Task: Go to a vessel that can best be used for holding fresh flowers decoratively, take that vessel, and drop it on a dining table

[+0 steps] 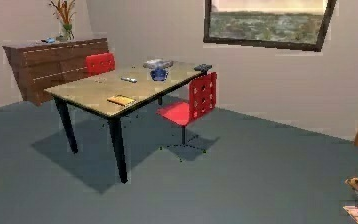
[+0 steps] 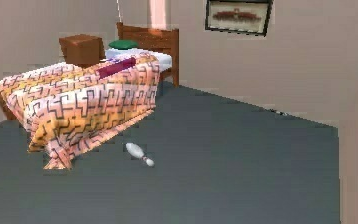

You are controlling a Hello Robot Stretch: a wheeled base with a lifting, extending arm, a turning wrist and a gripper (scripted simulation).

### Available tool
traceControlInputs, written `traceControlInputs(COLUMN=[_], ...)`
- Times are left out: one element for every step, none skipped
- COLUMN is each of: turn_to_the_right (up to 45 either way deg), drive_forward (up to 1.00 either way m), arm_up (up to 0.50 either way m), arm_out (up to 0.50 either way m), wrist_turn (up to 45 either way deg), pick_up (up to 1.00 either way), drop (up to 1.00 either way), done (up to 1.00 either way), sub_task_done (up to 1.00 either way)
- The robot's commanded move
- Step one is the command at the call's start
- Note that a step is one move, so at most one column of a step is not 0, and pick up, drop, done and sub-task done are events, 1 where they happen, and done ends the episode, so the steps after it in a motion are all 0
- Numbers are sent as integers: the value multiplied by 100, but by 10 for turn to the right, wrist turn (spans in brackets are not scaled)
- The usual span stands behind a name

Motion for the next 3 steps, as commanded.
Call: traceControlInputs(turn_to_the_right=[-450,0,0], drive_forward=[0,100,100], arm_up=[0,0,0], arm_out=[0,0,0], wrist_turn=[0,0,0], pick_up=[0,0,0], drop=[0,0,0], done=[0,0,0], sub_task_done=[0,0,0])
